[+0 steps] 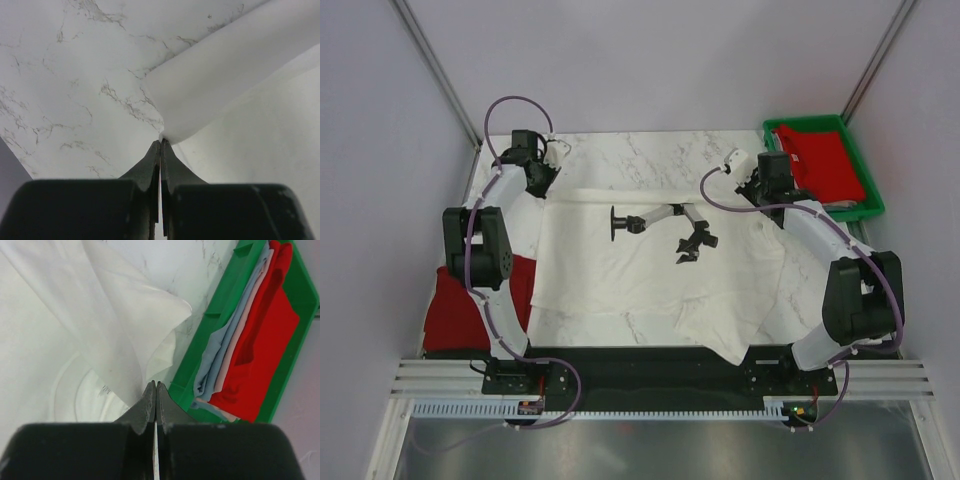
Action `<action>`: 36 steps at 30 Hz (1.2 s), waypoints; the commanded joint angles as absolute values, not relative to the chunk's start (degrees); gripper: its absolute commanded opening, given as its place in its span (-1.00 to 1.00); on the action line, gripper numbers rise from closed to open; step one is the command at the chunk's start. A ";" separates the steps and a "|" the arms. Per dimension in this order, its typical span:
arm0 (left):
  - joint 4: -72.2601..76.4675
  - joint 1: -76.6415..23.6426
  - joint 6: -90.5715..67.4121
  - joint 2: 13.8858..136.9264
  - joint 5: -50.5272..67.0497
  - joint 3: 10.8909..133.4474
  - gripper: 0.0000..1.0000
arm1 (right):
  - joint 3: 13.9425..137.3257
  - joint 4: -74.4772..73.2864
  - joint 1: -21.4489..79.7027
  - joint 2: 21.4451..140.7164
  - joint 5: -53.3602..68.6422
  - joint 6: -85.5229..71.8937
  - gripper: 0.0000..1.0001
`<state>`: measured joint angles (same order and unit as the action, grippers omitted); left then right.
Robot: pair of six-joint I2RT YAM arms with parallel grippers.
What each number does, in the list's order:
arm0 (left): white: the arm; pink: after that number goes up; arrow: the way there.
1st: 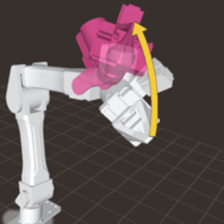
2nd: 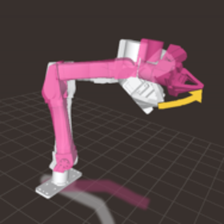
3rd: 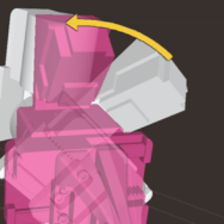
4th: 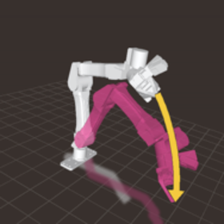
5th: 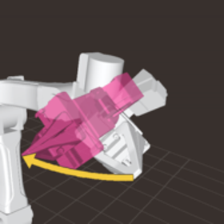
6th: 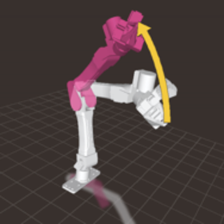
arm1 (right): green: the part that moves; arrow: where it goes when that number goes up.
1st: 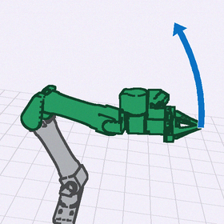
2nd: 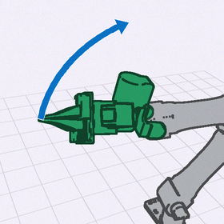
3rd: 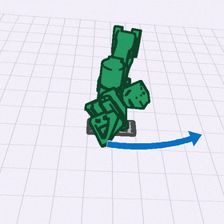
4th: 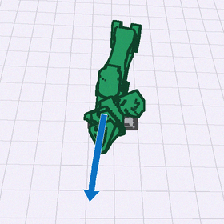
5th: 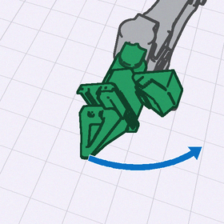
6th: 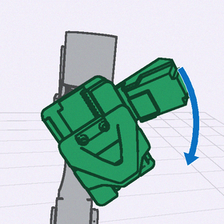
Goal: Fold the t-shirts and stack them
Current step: Fold the tshirt
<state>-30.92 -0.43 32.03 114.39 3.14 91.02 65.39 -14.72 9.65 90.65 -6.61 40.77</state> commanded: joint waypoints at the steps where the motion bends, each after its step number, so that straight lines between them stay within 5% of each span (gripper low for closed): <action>1: -27.95 -0.09 31.64 110.13 3.52 88.43 -0.96 | 63.64 -15.03 9.93 87.63 -5.27 38.68 -1.00; 36: -22.85 1.93 34.19 104.07 0.79 72.43 -0.95 | 50.54 -21.97 11.07 82.10 -0.62 34.54 -1.00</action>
